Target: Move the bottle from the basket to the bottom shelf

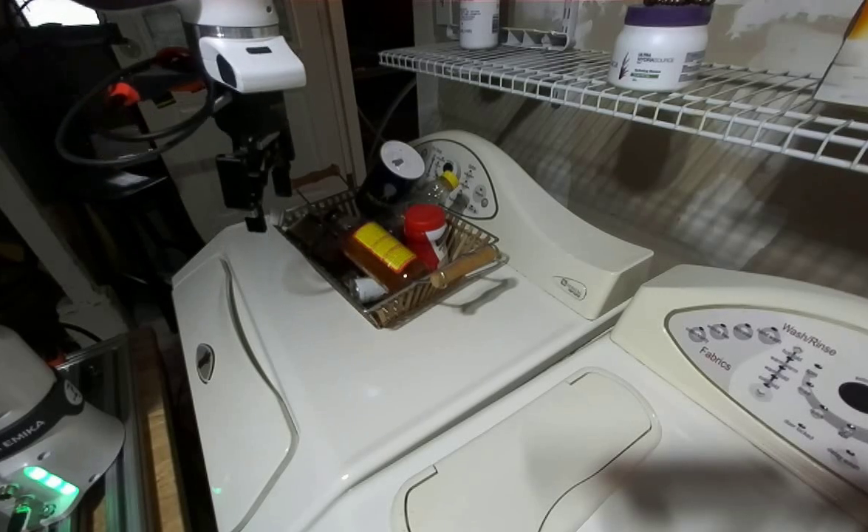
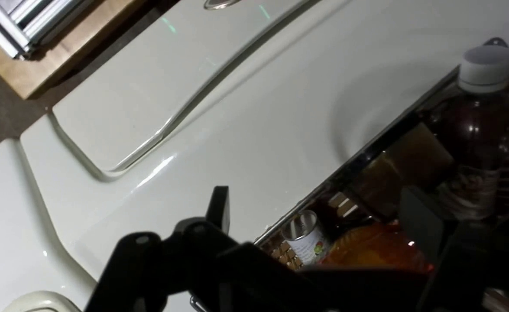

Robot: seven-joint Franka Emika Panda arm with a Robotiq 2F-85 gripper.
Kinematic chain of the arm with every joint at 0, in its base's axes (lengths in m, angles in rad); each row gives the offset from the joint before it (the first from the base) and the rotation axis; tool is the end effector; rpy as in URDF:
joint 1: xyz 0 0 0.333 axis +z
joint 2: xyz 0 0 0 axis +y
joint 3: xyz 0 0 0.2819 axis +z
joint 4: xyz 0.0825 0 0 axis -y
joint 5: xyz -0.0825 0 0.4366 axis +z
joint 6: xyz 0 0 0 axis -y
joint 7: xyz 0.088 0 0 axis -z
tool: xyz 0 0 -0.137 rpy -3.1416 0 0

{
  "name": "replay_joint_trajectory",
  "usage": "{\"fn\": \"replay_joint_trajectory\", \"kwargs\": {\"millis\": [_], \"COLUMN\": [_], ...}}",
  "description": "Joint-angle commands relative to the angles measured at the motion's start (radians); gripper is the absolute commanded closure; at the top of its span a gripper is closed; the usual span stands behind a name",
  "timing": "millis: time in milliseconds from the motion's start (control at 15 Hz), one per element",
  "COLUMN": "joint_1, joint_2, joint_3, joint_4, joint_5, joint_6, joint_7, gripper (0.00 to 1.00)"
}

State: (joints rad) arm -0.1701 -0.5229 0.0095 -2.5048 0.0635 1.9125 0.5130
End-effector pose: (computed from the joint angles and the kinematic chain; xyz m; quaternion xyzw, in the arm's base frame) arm 0.4375 -0.0648 0.3770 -0.9387 0.3418 0.0389 0.0207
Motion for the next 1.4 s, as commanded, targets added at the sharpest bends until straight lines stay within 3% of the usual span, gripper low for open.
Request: {"fn": "replay_joint_trajectory", "kwargs": {"millis": [0,533,1333], "joint_1": [-0.012,0.008,0.039], "joint_2": [0.062,0.17,0.269], "joint_3": [0.049,0.048,0.029], "joint_4": [0.04,0.018,0.016], "joint_5": [0.062,0.114,0.111], "joint_6": [0.045,0.351,0.464], "joint_7": [0.201,0.507,0.487], "gripper": [0.0,0.0,0.0]}}
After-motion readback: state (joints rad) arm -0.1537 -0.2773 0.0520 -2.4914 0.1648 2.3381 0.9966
